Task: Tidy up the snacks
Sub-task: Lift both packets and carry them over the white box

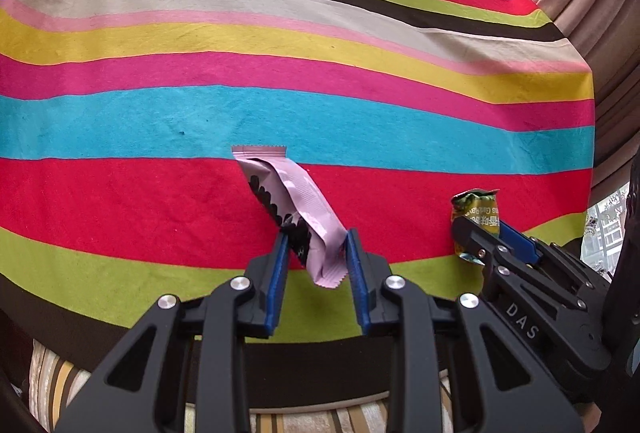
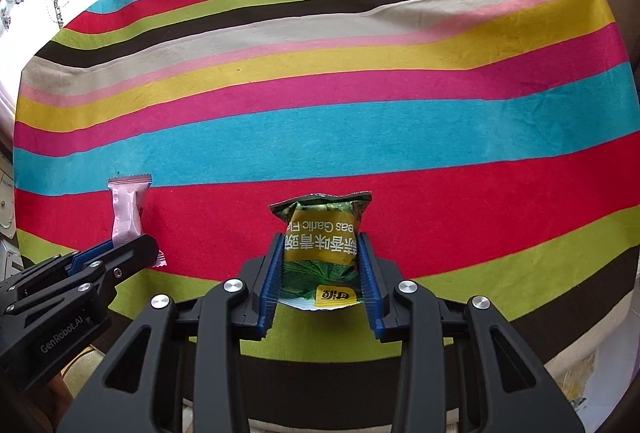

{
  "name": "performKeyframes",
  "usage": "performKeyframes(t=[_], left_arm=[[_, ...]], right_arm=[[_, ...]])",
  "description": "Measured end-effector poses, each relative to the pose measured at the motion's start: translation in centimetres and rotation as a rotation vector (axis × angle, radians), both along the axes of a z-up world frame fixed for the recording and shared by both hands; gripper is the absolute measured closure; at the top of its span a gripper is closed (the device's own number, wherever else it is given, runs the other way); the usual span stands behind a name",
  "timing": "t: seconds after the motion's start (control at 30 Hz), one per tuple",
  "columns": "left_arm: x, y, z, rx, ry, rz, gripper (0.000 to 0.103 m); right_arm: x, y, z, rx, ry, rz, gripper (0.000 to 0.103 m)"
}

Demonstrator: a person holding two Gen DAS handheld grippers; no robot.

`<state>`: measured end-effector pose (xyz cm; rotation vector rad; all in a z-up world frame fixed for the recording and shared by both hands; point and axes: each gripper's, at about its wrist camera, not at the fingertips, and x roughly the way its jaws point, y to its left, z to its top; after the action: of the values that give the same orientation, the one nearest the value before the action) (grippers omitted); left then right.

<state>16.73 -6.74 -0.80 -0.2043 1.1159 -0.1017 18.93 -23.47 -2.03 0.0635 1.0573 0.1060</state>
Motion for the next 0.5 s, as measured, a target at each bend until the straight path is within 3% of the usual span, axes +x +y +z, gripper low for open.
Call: performKeyframes(t=[0.27,0.5], left_arm=[[-2.1,-4.0,1.0,-0.024,-0.013,-0.083,0.075],[-4.9,-9.9,2.1,-0.067,-0.026,-0.212,0.075]], right_arm=[[-3.2,-3.4,0.8,0.007,0.001,-0.057,0.068],[-7.4,-9.2,1.4,-0.009,0.003,-0.159,0.068]])
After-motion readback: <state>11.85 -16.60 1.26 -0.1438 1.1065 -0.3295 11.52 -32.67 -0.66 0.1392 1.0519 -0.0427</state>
